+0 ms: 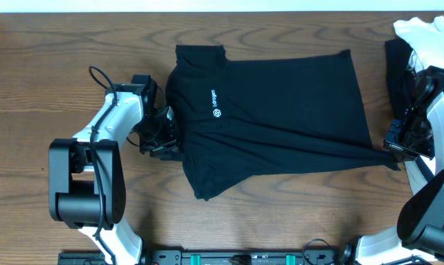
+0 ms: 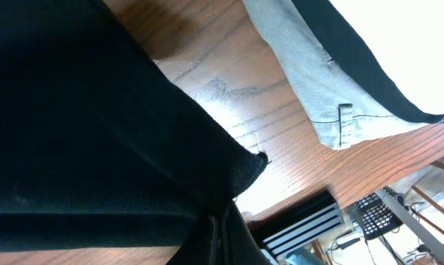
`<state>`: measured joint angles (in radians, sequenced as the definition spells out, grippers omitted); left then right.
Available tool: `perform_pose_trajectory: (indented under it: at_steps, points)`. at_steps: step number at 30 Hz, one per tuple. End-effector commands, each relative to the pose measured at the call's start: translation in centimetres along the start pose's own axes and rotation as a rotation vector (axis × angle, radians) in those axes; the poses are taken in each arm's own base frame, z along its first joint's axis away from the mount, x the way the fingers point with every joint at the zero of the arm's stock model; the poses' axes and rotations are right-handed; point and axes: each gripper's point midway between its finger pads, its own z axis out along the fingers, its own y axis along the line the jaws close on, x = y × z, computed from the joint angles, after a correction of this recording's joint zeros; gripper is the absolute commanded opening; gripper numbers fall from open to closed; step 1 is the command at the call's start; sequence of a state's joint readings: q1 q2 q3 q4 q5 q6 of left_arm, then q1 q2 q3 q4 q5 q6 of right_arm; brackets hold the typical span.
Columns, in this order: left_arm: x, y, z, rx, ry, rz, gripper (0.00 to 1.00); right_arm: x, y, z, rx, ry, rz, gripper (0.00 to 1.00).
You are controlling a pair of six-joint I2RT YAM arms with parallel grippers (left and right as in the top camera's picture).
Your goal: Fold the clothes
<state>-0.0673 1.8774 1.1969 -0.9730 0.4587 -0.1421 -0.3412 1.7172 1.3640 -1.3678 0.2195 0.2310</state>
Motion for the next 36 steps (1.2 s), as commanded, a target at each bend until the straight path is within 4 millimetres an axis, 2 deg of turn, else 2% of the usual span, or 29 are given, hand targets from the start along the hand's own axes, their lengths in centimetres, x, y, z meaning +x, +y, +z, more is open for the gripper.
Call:
perform_pose_trajectory:
  at_steps: [1,4,8,10,14,22,27,31,36]
  points:
    - [-0.3,-2.3,-1.5,0.105,-0.039,0.028,0.31,0.0,-0.5,-0.6,0.009,-0.027,0.025,0.01]
    - [-0.9,-3.3,-3.2,0.134,-0.113,0.067,0.25,-0.1,-0.5,-0.6,0.008,-0.027,0.026,0.01]
    - [-1.5,-4.4,-4.4,0.147,-0.184,0.111,0.24,-0.1,-0.5,-0.6,0.008,-0.031,0.026,0.01]
    - [-1.8,-4.8,-4.0,0.150,-0.196,0.120,0.24,-0.1,-0.5,-0.6,0.008,-0.029,0.026,0.01]
    - [-2.1,-4.9,-2.0,0.134,-0.180,0.119,0.24,0.0,-0.5,-0.6,0.009,-0.024,0.025,0.01]
    - [-1.4,-0.7,1.8,-0.047,-0.093,0.038,0.23,0.1,-0.5,-0.6,0.006,-0.022,0.024,0.01]
    - [1.6,2.1,3.3,-0.144,0.002,-0.038,0.23,0.1,-0.5,-0.6,0.006,-0.023,0.025,0.01]
    - [3.0,5.6,3.9,-0.303,0.017,-0.086,0.22,0.1,-0.5,-0.6,0.006,-0.023,0.025,0.01]
    - [2.7,6.4,3.7,-0.321,-0.001,-0.121,0.22,0.1,-0.5,-0.6,0.006,-0.023,0.024,0.01]
